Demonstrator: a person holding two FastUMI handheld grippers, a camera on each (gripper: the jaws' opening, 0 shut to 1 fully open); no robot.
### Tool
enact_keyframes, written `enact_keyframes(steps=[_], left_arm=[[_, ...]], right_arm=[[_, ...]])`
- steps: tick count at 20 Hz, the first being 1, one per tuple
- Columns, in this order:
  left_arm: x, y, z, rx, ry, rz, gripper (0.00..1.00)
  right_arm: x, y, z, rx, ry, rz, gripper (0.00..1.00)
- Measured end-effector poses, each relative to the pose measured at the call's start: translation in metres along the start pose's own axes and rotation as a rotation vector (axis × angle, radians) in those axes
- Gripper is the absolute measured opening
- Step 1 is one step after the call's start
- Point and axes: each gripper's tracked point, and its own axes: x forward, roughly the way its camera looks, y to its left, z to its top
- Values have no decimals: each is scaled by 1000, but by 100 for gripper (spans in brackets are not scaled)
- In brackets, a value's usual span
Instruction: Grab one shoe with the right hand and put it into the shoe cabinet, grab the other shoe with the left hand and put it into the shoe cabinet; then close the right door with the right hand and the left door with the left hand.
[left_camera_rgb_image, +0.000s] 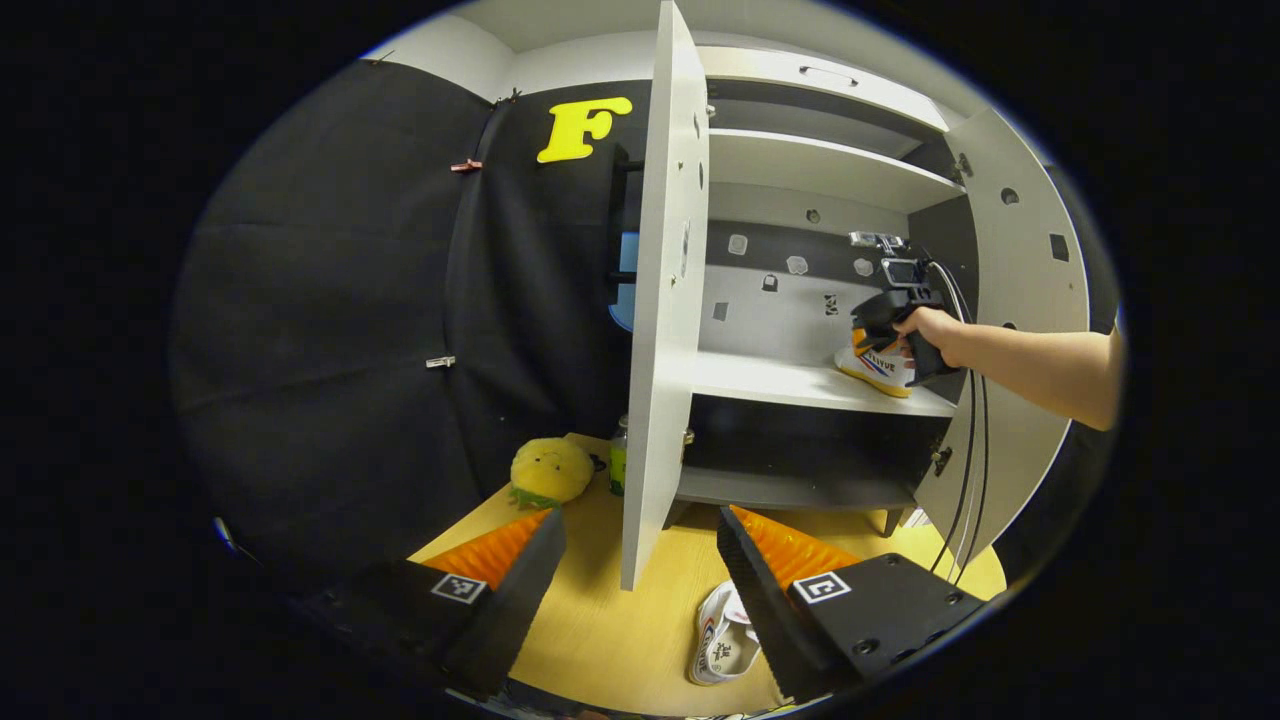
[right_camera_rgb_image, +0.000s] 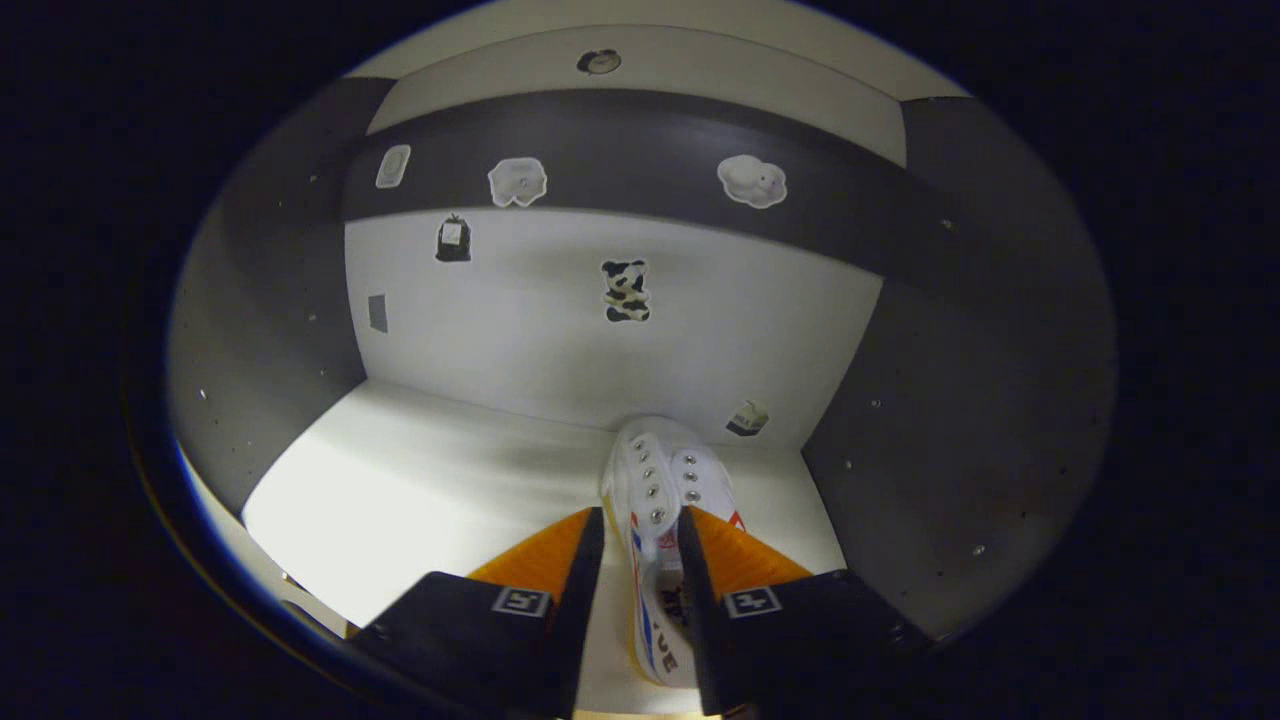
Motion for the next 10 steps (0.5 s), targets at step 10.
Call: enact_keyframes(steps=[10], left_arm=[[10,-10,-69,29,102,-185,95]], right_arm=[[-142,8,-39,149,-197,39,100]])
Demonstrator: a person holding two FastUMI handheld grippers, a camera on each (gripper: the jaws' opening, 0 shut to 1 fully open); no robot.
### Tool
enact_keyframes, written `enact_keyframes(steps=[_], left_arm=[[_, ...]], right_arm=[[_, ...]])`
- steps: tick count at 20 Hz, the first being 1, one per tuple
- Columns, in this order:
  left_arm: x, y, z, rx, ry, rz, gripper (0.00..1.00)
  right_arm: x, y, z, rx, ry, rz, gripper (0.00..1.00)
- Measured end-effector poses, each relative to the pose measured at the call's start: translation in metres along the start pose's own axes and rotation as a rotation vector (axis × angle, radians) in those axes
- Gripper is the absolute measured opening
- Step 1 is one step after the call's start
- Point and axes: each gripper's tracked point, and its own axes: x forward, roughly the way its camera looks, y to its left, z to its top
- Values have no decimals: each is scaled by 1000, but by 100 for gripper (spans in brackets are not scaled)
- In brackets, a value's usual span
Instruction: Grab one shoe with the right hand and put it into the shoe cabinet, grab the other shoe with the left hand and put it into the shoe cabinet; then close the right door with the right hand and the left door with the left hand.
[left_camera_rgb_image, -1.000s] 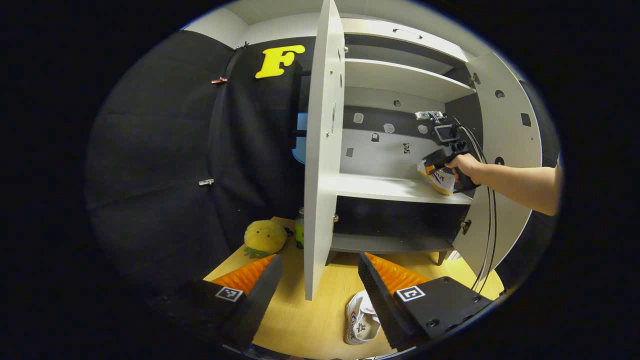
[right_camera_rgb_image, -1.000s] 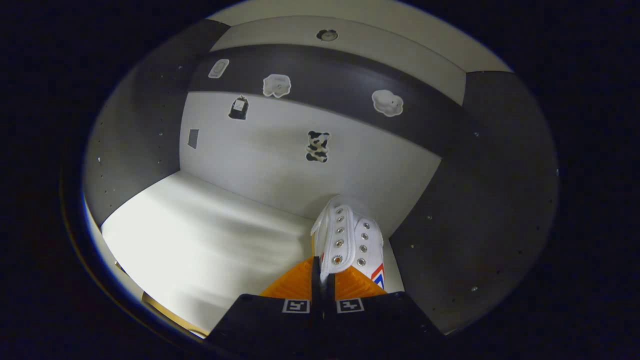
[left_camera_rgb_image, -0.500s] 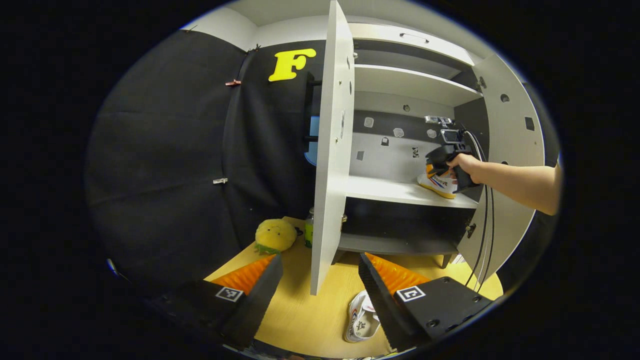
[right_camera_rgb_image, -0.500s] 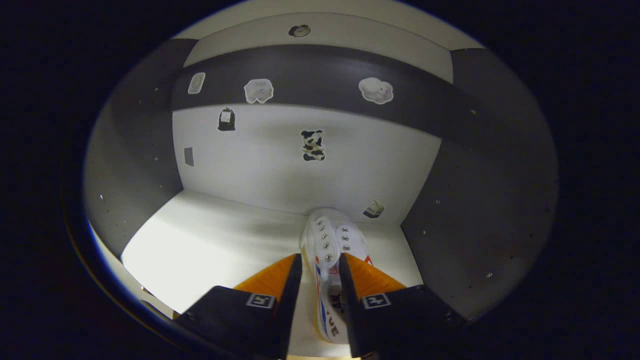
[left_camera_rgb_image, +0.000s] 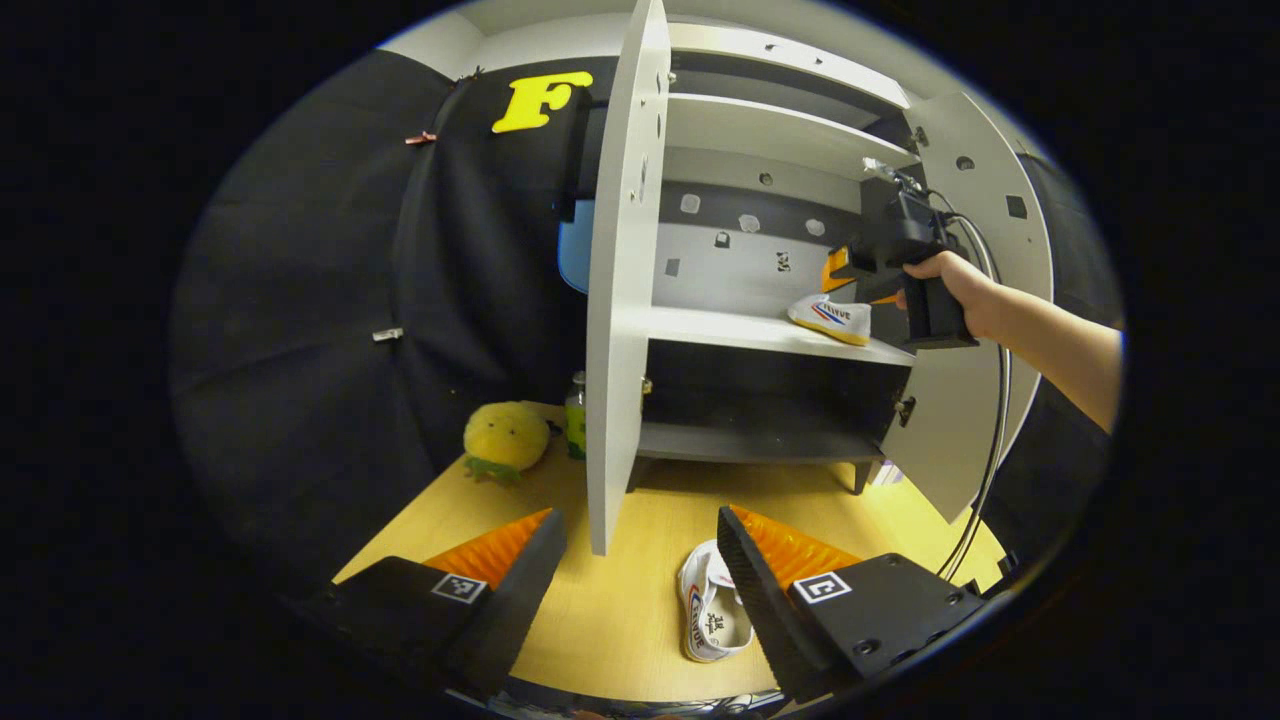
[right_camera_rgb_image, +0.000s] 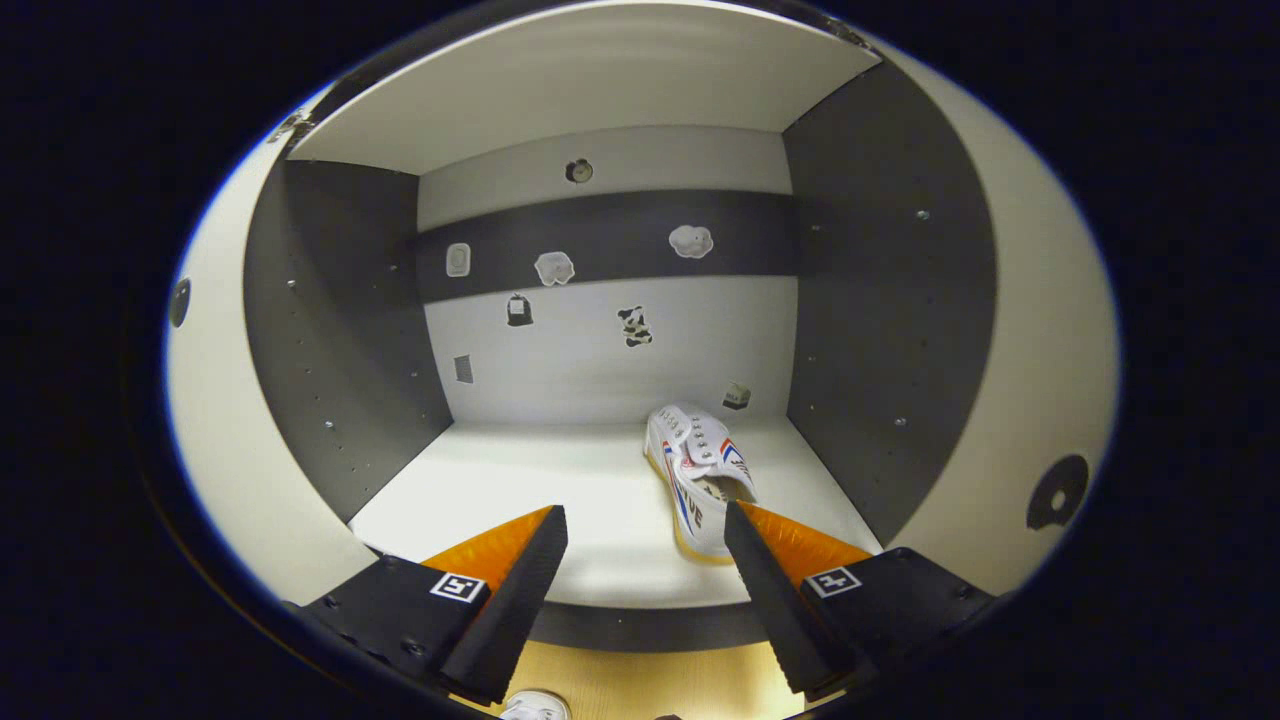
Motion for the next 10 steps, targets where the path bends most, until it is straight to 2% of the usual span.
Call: enact_keyframes(steps=[6,10], left_arm=[[37,-1,-57,32,104,-105,95],[60,-21,-97,18,202,-206,95]], right_arm=[[-96,-3,-72,28,-27,23,99],[-146,-19,-146,-20,48,-14,100]])
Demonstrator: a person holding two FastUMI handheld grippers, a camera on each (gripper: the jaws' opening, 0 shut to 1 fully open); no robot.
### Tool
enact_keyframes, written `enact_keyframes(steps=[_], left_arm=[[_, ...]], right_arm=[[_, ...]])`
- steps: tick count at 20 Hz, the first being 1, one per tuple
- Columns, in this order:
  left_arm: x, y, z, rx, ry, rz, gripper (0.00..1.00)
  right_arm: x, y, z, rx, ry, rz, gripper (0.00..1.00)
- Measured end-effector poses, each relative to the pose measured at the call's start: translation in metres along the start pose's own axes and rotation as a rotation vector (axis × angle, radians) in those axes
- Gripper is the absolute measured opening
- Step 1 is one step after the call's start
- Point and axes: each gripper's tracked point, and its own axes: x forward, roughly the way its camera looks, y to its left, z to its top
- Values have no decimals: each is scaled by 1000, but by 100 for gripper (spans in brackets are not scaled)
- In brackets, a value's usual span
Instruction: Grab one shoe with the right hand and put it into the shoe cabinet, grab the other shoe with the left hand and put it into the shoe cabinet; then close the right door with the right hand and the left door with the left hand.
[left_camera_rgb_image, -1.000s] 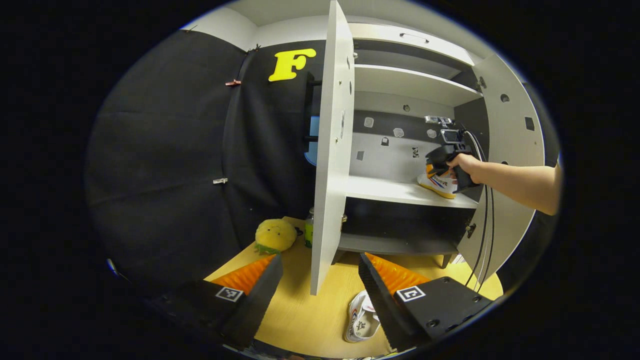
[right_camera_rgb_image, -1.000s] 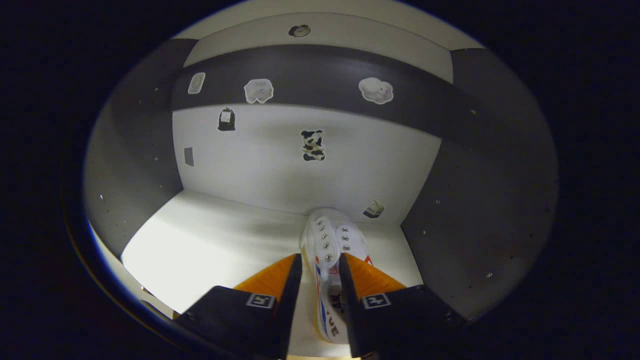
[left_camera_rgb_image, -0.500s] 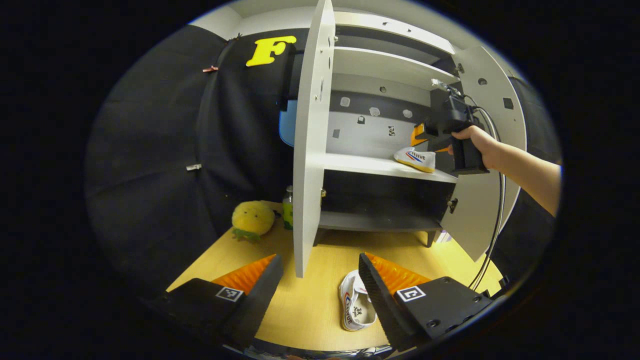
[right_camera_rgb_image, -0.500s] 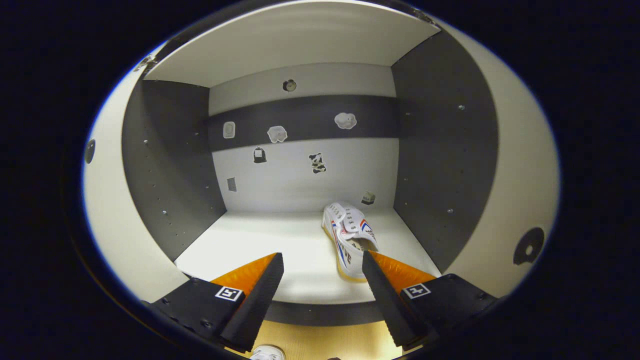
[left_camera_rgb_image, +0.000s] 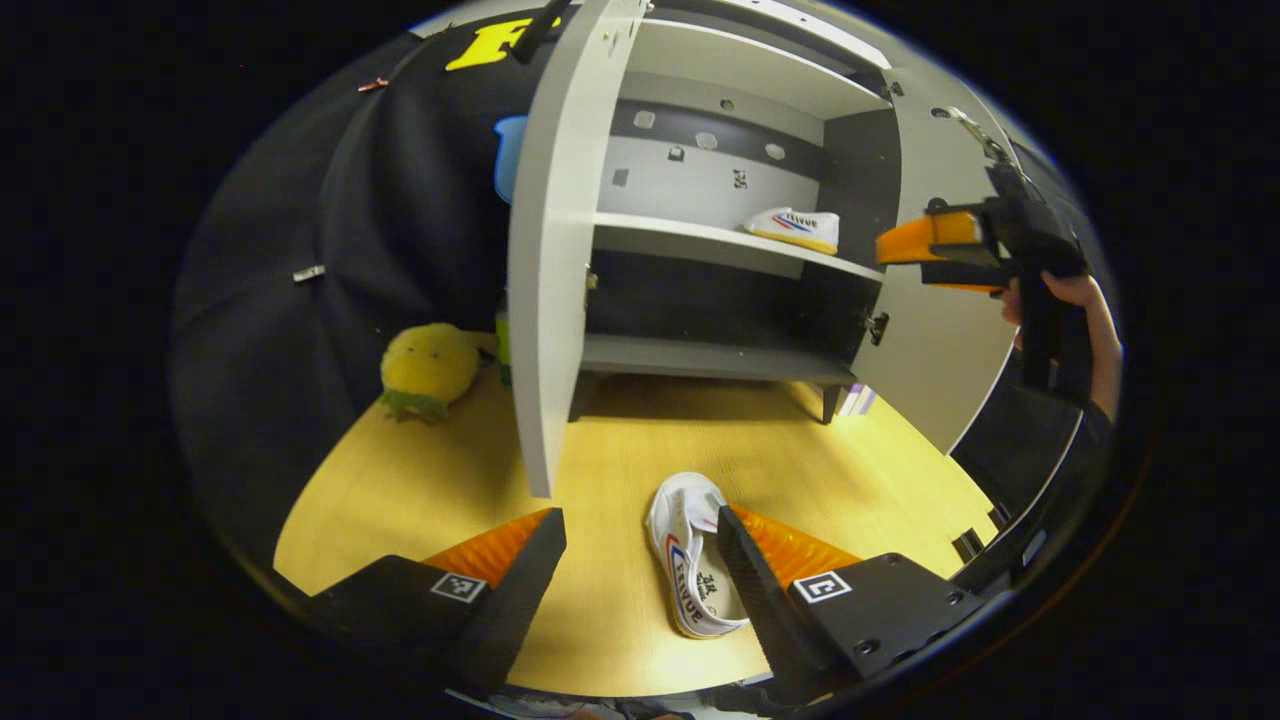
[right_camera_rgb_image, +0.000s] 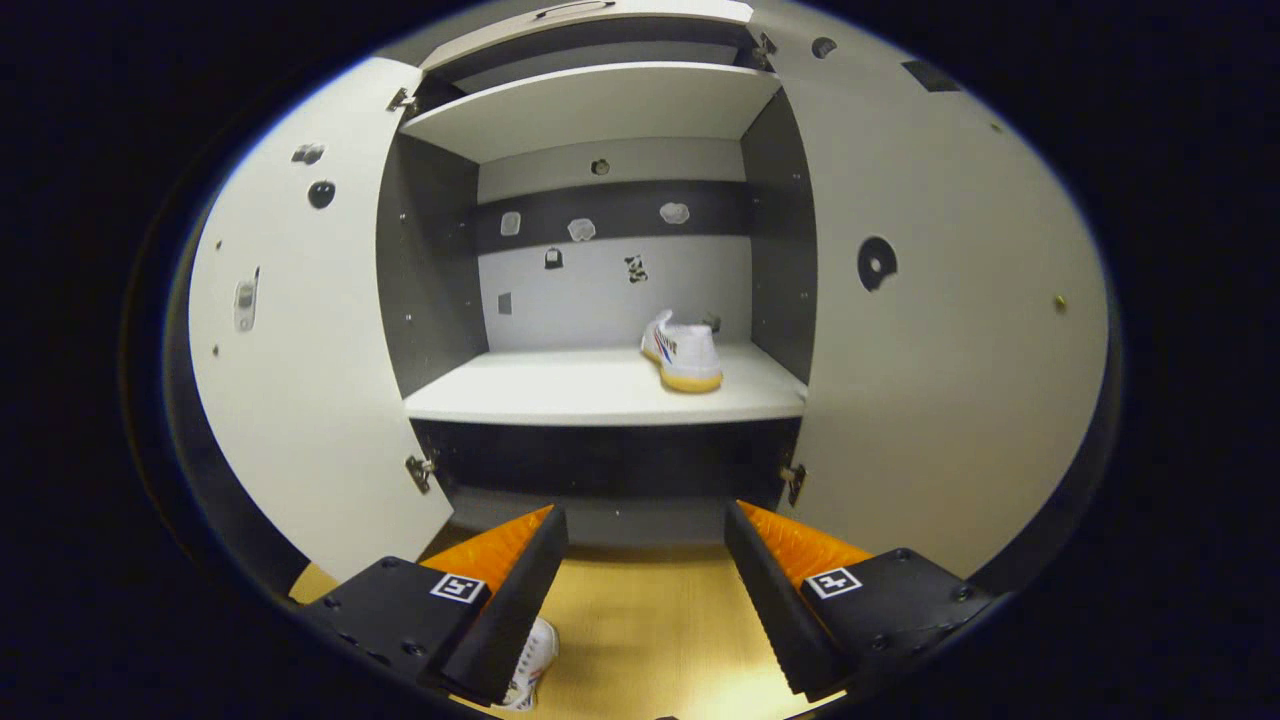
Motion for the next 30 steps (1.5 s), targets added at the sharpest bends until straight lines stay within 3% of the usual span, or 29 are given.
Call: enact_keyframes(steps=[8,14,18,19,20,21,22,24,27,30], left_arm=[[65,-10,-65,106,160,-42,95],[111,-13,-87,206,218,-12,93],[133,-12,-84,252,212,51,72],[138,-12,-83,258,213,69,62],[143,-12,-86,255,226,78,60],[146,-13,-91,252,249,87,42],[143,-12,-87,257,242,103,41],[145,-6,-86,276,246,145,30],[143,1,-87,266,254,174,7],[142,2,-83,240,260,162,6]], right_arm=[[-76,-18,-117,68,189,-77,100],[-112,-31,-150,46,243,-105,100],[-120,-41,-151,48,244,-111,100],[-121,-44,-149,47,236,-111,100],[-122,-46,-146,46,227,-109,100],[-123,-48,-145,43,222,-106,100],[-123,-50,-145,39,221,-103,100],[-124,-53,-145,37,222,-98,100],[-125,-58,-146,39,224,-90,100],[-125,-65,-143,37,211,-86,100]])
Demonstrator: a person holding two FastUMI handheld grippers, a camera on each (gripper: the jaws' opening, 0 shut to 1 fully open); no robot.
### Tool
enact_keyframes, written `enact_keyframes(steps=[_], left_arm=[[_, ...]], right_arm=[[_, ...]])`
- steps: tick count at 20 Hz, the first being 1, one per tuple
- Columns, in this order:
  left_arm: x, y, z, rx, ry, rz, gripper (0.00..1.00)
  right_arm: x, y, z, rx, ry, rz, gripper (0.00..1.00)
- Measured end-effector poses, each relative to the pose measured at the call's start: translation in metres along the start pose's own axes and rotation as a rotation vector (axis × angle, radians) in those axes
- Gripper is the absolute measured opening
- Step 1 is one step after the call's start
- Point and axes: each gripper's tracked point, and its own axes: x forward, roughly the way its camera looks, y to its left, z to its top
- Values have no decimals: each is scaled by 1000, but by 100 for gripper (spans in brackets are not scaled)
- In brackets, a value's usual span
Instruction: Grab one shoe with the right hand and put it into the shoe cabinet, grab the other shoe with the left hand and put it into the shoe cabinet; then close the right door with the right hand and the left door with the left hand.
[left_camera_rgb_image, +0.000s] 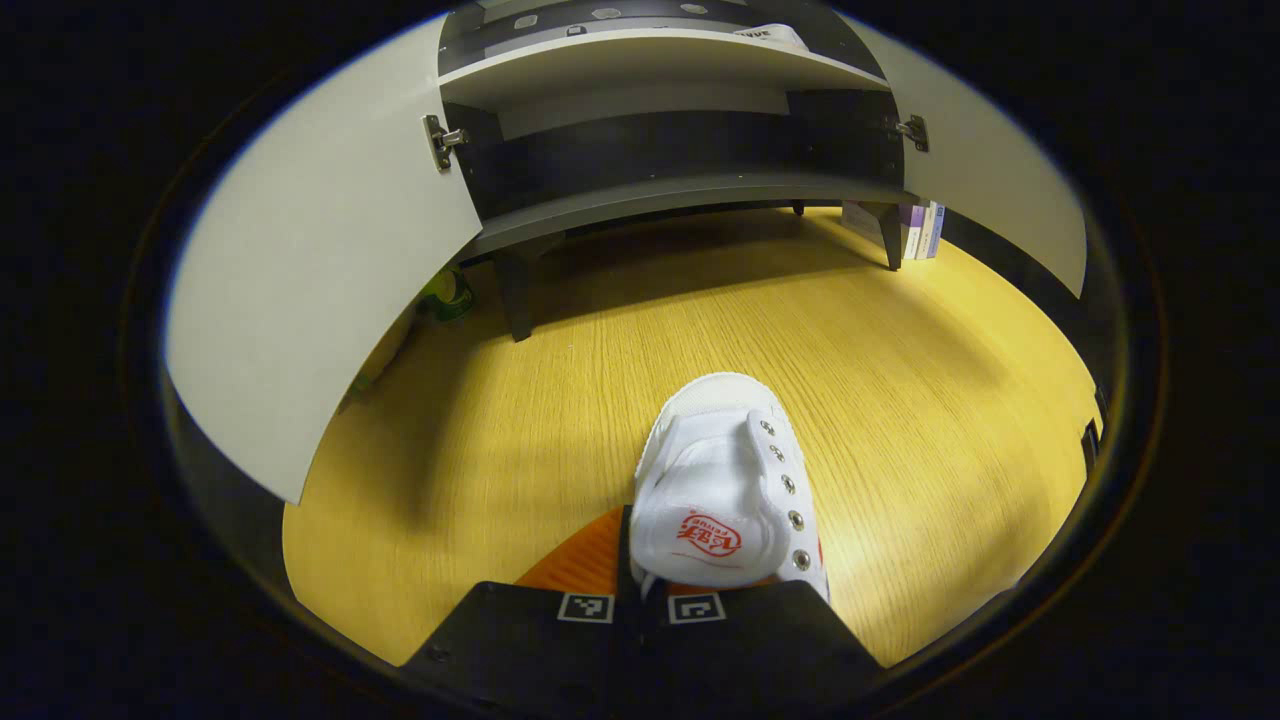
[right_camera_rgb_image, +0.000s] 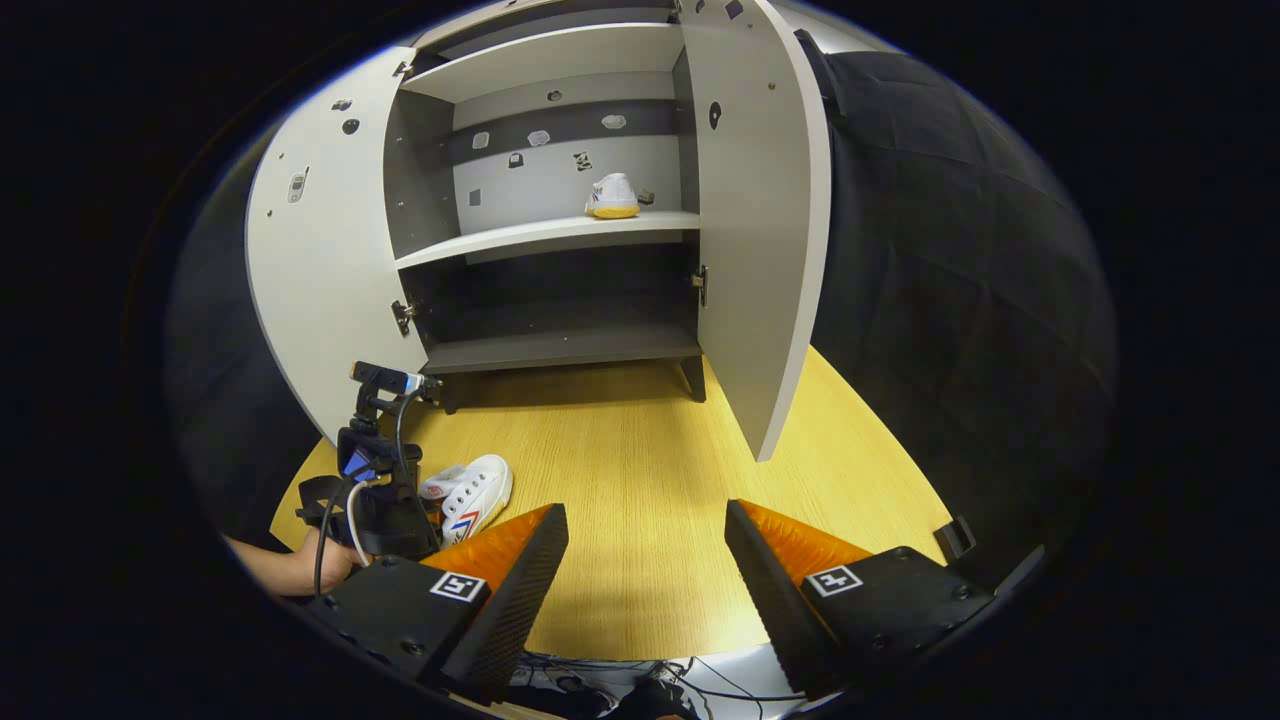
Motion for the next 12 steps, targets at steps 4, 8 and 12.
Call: enact_keyframes(steps=[4,8,12], left_arm=[[-21,-1,15,-27,-31,5,5],[-62,-6,62,-97,-96,-12,5],[-108,-4,138,-59,-211,-1,5]], right_arm=[[1,-6,5,-8,-19,7,100],[1,-11,11,-24,-48,21,100],[-1,-18,20,-58,-94,37,100]])
